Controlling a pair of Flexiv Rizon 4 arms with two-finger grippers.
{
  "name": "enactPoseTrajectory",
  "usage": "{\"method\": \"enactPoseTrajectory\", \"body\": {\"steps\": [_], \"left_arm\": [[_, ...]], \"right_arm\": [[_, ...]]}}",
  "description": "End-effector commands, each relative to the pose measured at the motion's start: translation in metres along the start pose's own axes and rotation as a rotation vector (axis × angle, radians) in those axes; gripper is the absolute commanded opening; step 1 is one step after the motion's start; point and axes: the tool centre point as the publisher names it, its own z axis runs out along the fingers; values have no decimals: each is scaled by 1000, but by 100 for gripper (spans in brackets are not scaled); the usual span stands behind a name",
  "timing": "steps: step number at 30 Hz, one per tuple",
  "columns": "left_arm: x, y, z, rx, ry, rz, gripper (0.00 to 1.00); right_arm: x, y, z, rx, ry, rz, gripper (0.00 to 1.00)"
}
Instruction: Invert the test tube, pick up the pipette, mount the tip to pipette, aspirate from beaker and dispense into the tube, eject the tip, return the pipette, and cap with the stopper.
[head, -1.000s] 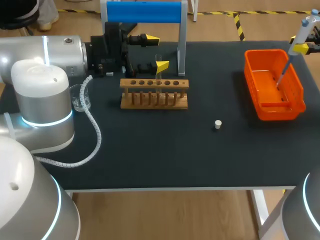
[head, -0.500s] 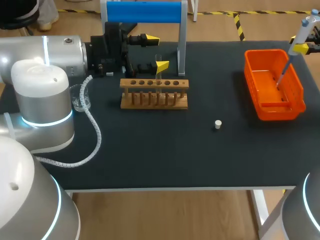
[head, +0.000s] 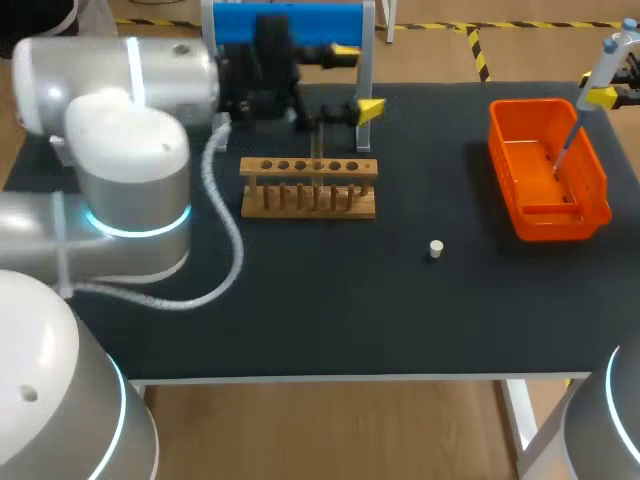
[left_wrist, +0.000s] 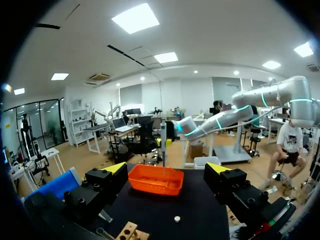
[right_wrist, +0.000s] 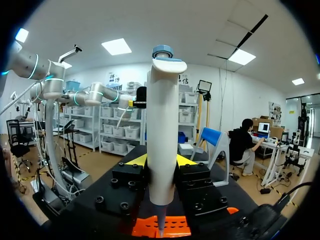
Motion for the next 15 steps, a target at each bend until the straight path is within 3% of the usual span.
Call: {"method": "enactPoseTrajectory", "body": {"steps": [1,15], "left_arm": [[0,-15,89,-44,-26,0,100],[0,-41,188,-72,-15,15,100]], "right_arm": [[-1,0,-1,1,5,0,0],[-1,0,-1,1,5,0,0]]}}
